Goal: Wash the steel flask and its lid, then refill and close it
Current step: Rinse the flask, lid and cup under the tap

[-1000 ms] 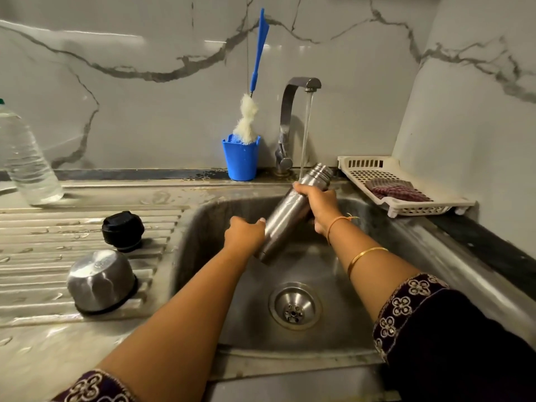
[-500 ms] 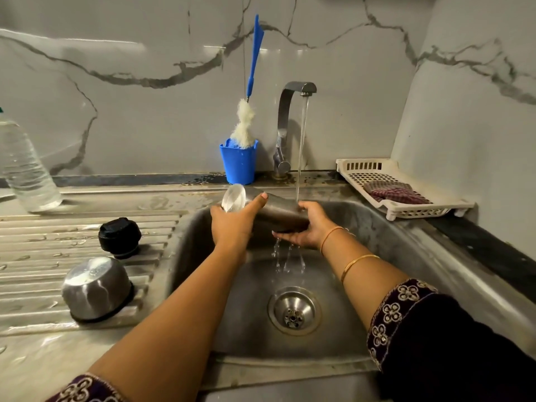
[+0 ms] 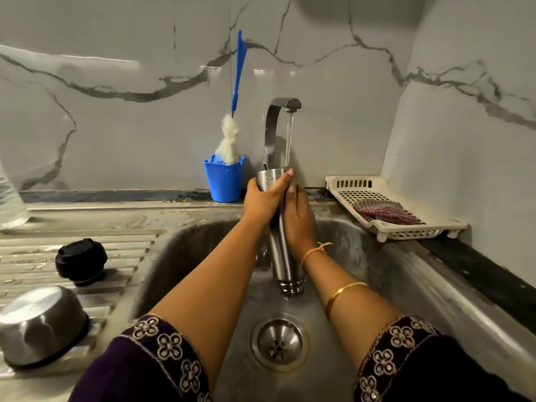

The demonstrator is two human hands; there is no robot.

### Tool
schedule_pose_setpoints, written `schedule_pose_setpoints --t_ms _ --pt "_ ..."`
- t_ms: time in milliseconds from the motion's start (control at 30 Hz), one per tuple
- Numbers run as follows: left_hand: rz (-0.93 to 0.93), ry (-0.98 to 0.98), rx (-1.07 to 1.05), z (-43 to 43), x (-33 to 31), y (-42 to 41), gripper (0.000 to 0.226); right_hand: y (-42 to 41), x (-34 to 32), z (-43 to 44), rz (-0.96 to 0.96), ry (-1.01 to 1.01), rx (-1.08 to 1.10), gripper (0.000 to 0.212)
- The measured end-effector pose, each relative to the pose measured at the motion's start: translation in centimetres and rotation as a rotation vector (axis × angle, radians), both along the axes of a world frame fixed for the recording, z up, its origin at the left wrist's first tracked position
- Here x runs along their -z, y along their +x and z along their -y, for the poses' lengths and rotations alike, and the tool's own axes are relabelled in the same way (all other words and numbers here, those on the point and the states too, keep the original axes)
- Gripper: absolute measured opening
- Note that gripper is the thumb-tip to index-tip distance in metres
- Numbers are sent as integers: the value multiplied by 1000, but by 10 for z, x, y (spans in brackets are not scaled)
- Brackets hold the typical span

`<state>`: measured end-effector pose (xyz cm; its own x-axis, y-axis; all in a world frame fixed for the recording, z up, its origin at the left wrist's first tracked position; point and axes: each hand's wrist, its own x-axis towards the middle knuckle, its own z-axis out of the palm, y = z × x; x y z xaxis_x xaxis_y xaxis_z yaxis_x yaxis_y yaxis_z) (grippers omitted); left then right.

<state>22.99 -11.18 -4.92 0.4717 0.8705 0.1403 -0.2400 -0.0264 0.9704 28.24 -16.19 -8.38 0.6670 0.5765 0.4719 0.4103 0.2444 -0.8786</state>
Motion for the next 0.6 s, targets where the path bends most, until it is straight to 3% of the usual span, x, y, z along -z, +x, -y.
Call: schedule_pose_setpoints --t_ms 100,200,267,333,500,600 --pt "-23 1 64 -8 8 15 67 14 21 2 25 -24 -49 41" --pt "-39 -33 52 -13 12 19 70 25 36 8 -87 -225 -154 40" --pt "-58 -13 31 -15 13 20 73 25 40 11 -48 -277 -202 54" --pt "-111 115 -16 -15 13 20 69 24 39 11 -49 -270 -207 64" --pt "-216 529 -55 -15 -2 21 22 22 32 9 -29 -239 -145 69" --pt "-231 729 -61 -16 -2 24 22 22 26 7 -59 -212 -132 72"
